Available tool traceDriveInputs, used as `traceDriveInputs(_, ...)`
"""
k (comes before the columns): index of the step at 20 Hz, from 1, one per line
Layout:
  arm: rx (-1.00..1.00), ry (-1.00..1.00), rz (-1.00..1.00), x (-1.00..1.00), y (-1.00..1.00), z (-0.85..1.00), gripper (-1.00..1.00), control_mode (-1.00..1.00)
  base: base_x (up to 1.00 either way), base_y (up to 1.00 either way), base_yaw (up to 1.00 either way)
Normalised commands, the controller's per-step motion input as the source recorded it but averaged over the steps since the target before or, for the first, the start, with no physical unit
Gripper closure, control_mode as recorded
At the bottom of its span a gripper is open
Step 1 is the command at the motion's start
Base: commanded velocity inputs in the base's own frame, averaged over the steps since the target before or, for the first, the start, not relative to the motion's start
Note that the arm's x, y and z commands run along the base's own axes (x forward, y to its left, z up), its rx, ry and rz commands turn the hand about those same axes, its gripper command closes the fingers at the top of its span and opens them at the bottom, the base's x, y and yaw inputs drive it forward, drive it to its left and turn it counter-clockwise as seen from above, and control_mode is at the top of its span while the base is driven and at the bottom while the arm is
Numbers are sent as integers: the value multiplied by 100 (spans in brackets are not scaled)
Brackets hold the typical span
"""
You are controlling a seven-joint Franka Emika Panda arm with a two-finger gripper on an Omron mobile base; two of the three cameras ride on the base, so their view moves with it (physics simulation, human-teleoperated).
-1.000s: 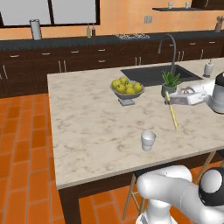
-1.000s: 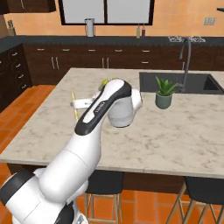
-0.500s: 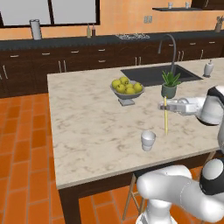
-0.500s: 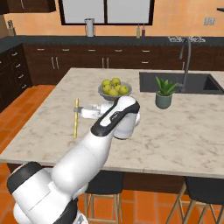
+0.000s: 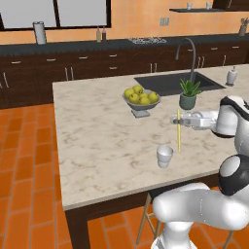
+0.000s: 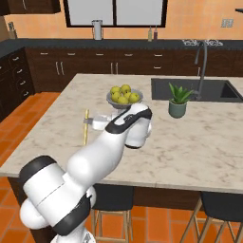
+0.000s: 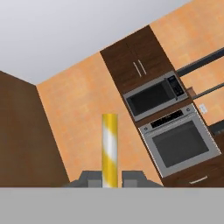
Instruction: Take a straw from the drawer in front and place it inside the glass cup on the dining counter.
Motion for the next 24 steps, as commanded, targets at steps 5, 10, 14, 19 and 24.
traceDriveInputs(5, 0, -3, 3, 28, 0, -27, 100, -100, 0, 0, 0)
traceDriveInputs(10, 0, -5, 2, 30, 0, -27, 100, -100, 0, 0, 0)
traceDriveInputs(14, 0, -9, 2, 29, 0, -23, 100, -100, 0, 0, 0)
traceDriveInputs(19, 0, -7, 1, 26, -8, -25, 100, -100, 0, 0, 0)
traceDriveInputs(24, 0, -4, 0, 24, -16, -28, 100, -100, 0, 0, 0)
